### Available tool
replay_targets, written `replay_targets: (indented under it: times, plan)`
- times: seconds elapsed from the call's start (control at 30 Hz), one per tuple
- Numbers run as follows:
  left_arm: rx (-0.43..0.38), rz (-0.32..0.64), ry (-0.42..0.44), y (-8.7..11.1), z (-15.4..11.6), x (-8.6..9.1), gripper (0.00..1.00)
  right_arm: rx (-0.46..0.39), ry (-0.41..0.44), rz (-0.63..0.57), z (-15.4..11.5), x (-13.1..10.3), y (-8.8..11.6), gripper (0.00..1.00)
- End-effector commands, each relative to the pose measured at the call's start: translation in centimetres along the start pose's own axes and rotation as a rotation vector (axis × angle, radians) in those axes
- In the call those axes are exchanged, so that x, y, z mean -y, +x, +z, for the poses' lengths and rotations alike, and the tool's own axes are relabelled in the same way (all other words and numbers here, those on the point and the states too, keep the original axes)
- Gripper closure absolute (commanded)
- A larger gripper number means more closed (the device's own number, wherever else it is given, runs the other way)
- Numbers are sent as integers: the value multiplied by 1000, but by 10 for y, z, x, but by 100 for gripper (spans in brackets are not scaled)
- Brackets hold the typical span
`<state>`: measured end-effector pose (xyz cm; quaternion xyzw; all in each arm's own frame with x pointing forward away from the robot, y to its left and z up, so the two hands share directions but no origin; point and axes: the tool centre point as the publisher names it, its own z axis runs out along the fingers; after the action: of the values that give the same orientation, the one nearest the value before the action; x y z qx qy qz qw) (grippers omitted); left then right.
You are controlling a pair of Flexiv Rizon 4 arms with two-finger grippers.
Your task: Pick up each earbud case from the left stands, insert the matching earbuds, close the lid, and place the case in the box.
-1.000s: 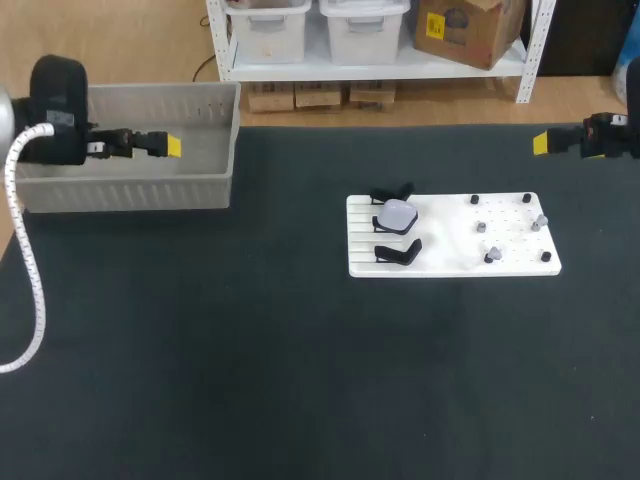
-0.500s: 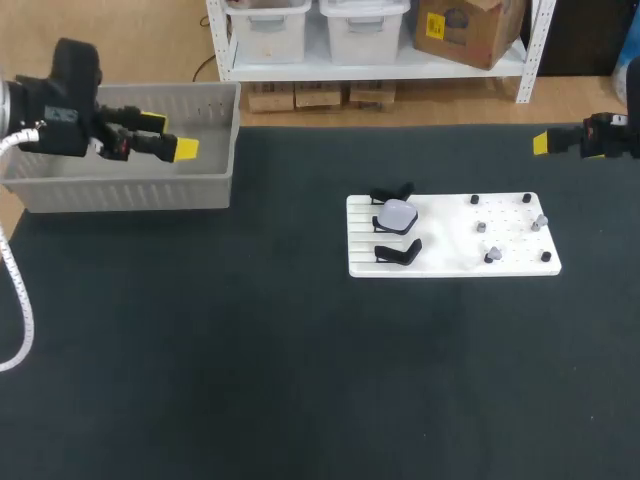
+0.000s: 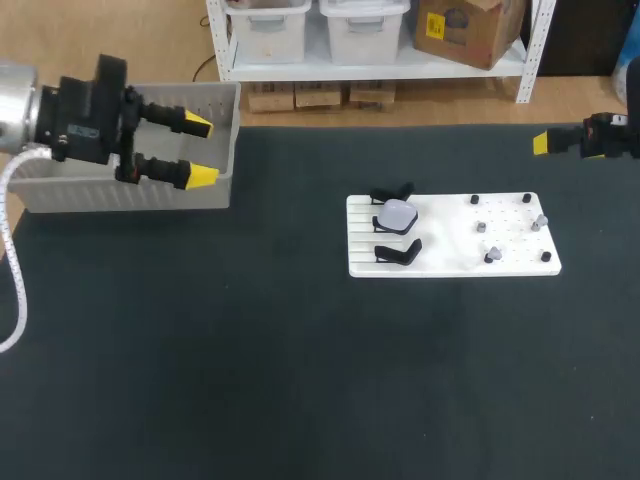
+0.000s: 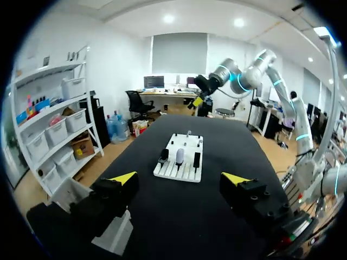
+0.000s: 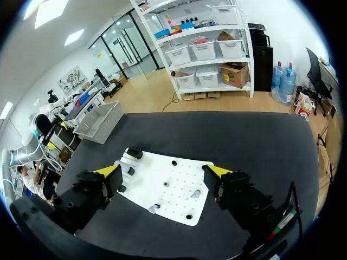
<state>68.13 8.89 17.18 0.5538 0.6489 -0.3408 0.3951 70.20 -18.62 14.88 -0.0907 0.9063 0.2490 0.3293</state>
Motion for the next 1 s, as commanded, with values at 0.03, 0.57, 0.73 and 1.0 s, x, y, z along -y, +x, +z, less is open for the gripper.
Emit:
replay_targets:
  times: [0.03, 0.57, 0.73, 1.0]
  plan:
    - [-35, 2, 215, -4, 12, -13, 0, 0, 3, 0, -1, -1, 0, 0]
    - [-45, 18, 209, 1, 17, -7, 0, 0, 3, 0, -1, -1, 0, 0]
    - [-49, 47, 195, 1, 36, -6, 0, 0, 3, 0, -1, -1, 0, 0]
    - [-51, 66, 233, 8, 71, -11, 0, 0, 3, 0, -1, -1, 0, 0]
